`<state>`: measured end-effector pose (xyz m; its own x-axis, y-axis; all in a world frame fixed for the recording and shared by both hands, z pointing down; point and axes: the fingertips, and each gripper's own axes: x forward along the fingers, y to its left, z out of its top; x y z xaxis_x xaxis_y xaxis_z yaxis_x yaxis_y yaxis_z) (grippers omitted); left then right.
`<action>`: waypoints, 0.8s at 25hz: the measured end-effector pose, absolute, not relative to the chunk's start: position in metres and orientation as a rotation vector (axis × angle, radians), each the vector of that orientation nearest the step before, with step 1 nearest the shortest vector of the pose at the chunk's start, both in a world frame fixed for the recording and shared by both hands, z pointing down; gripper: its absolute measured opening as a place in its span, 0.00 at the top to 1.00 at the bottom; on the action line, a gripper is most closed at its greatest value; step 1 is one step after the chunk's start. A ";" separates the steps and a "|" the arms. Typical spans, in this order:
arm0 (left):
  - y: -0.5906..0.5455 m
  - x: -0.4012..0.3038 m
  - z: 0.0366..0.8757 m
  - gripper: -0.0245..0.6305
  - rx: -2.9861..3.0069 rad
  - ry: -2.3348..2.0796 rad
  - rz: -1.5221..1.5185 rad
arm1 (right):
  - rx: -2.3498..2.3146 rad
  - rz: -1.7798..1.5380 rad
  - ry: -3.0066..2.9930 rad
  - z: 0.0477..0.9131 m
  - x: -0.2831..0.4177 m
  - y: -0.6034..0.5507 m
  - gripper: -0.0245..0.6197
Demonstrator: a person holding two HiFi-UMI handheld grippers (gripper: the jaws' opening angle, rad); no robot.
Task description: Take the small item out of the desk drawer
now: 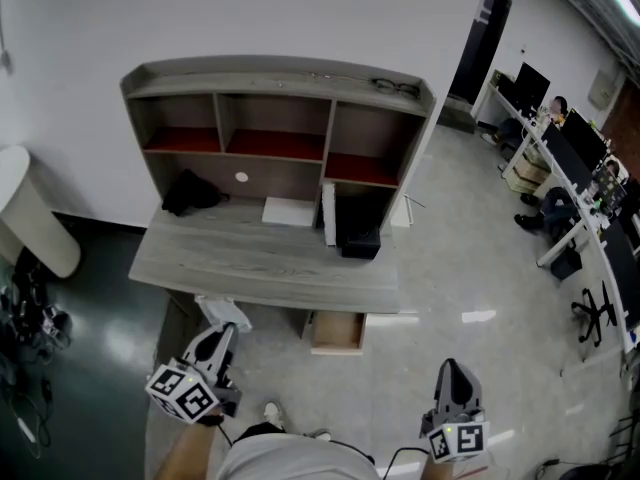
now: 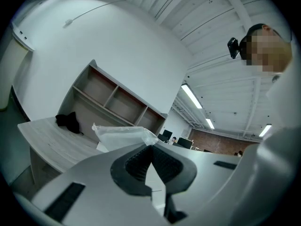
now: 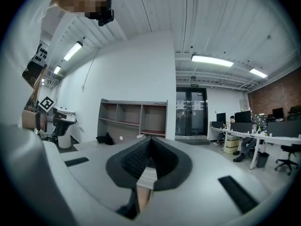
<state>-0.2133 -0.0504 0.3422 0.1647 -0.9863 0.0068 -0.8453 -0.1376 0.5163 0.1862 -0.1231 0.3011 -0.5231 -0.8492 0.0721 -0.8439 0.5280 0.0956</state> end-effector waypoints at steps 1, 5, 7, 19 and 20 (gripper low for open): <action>-0.049 -0.214 0.339 0.94 2.047 -1.749 -0.477 | 1.480 -0.074 -2.646 0.299 0.188 -0.124 0.93; -0.048 -0.215 0.330 0.94 2.046 -1.768 -0.517 | 1.503 -0.090 -2.645 0.292 0.192 -0.130 0.93; -0.051 -0.214 0.327 0.94 2.050 -1.774 -0.541 | 1.514 -0.095 -2.648 0.289 0.194 -0.133 0.93; -0.055 -0.206 0.319 0.94 2.111 -1.804 -0.500 | 1.470 -0.076 -2.681 0.292 0.177 -0.141 0.93; -0.056 -0.206 0.318 0.94 2.117 -1.806 -0.495 | 1.467 -0.072 -2.682 0.293 0.175 -0.142 0.93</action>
